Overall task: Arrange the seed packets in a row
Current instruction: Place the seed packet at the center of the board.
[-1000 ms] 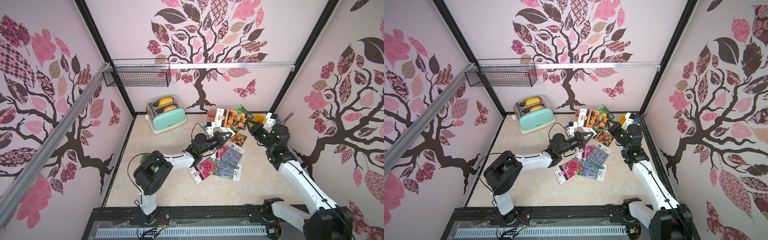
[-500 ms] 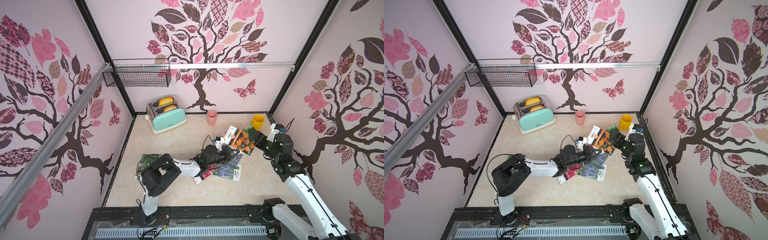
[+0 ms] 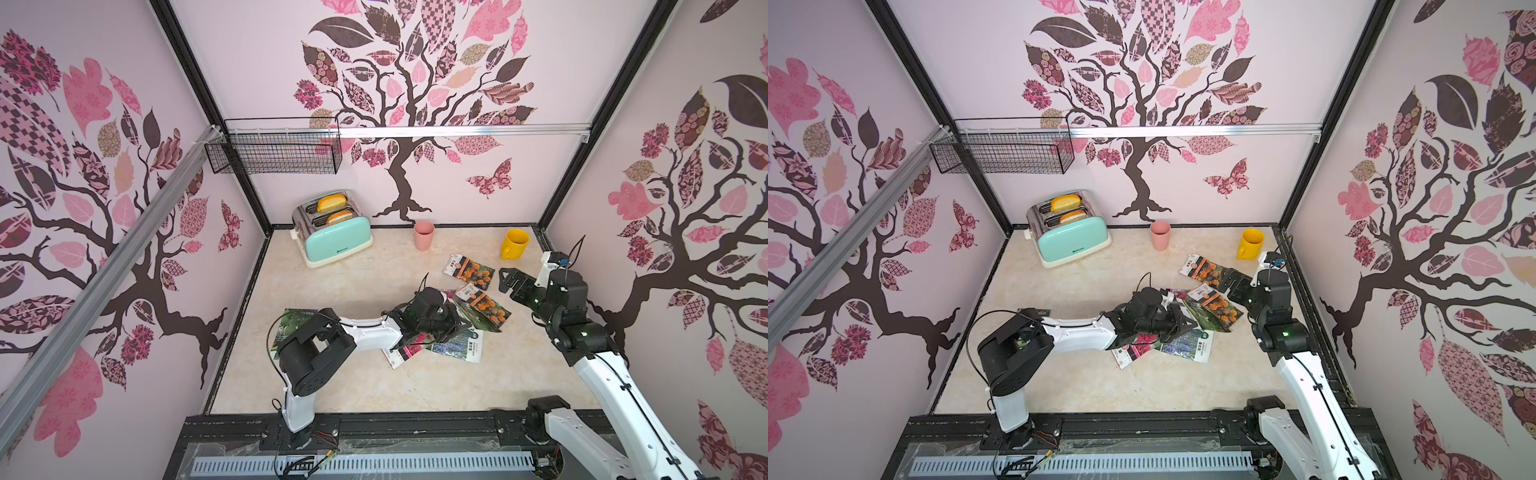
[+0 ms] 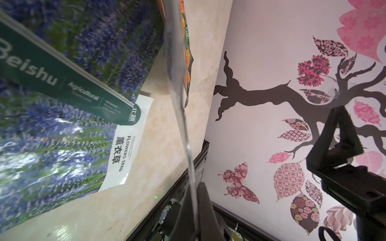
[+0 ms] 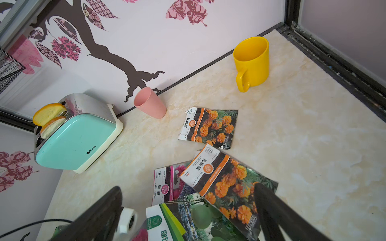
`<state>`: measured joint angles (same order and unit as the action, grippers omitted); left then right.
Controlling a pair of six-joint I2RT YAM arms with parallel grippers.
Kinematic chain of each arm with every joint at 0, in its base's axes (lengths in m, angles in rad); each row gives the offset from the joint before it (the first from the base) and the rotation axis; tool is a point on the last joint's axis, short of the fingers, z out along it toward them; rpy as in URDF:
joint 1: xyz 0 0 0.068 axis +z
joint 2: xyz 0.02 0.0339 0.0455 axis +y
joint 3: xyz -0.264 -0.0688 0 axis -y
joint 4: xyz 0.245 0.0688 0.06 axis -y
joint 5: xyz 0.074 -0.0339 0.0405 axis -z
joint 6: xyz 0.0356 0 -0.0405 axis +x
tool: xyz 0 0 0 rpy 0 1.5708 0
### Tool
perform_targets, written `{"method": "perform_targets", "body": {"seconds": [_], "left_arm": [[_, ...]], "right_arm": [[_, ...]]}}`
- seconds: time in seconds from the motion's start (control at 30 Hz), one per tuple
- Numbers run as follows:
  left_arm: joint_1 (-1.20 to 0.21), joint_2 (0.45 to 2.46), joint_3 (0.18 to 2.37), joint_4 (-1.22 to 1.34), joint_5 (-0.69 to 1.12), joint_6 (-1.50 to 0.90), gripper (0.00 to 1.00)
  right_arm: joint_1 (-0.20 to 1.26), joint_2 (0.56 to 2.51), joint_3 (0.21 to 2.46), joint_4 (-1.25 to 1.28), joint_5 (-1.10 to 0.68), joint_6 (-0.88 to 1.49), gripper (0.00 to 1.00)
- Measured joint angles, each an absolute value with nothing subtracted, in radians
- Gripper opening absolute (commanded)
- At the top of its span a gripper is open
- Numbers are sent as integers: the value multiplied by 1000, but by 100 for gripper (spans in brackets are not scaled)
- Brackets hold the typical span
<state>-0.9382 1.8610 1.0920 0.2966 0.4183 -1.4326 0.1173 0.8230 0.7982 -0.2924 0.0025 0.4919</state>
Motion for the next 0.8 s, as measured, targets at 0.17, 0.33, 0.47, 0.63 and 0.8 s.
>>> {"method": "perform_targets", "body": {"seconds": [0.17, 0.33, 0.47, 0.63, 0.8], "left_arm": [[-901, 1737, 1073, 176, 420, -1346, 0], [-839, 1507, 971, 110, 362, -1296, 0], [-812, 1277, 855, 72, 243, -1284, 0], [-811, 1063, 701, 95, 56, -1312, 0], [-809, 985, 560, 191, -127, -1357, 0]], "right_arm": [[117, 815, 798, -291, -13, 490, 100], [117, 825, 798, -275, -52, 500, 100], [120, 839, 789, -223, -125, 544, 99], [165, 854, 716, -83, -244, 664, 100], [277, 915, 627, 99, -354, 830, 98]]}}
